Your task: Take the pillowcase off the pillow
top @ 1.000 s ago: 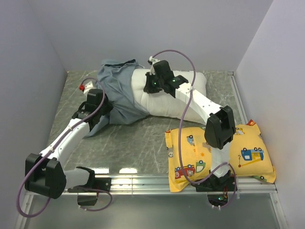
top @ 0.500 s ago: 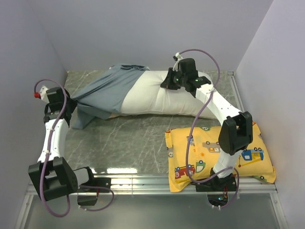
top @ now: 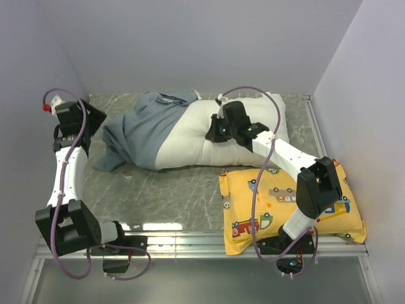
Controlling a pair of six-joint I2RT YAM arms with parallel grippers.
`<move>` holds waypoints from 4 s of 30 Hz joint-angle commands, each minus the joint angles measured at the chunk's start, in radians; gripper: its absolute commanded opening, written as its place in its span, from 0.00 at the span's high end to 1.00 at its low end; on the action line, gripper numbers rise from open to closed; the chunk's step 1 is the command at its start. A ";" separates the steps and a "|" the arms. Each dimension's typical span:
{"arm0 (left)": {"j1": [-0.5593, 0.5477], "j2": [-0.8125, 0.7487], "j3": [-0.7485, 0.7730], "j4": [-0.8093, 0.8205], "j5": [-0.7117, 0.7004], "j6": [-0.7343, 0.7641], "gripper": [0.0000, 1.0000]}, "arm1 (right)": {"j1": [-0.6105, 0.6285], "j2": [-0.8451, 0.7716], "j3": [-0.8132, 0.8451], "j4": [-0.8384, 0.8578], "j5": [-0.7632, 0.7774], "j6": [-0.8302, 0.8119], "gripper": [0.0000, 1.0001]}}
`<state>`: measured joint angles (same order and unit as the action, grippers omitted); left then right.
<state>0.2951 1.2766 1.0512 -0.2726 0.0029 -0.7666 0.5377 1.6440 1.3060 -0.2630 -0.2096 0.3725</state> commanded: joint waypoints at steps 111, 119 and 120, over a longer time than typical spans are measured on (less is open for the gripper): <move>-0.437 -0.187 -0.370 0.196 -0.229 -0.077 0.99 | 0.311 0.465 0.547 -0.294 0.509 -0.176 1.00; -0.182 -0.105 -0.416 0.317 -0.026 -0.174 0.99 | 0.007 0.168 0.267 -0.116 0.126 -0.038 1.00; -0.162 -0.091 -0.407 0.319 -0.021 -0.178 1.00 | -0.014 0.148 0.247 -0.102 0.074 -0.031 1.00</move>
<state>0.0650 1.1519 0.6430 -0.0025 -0.0242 -0.9154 0.6712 1.8931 1.6253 -0.3729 -0.0734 0.3046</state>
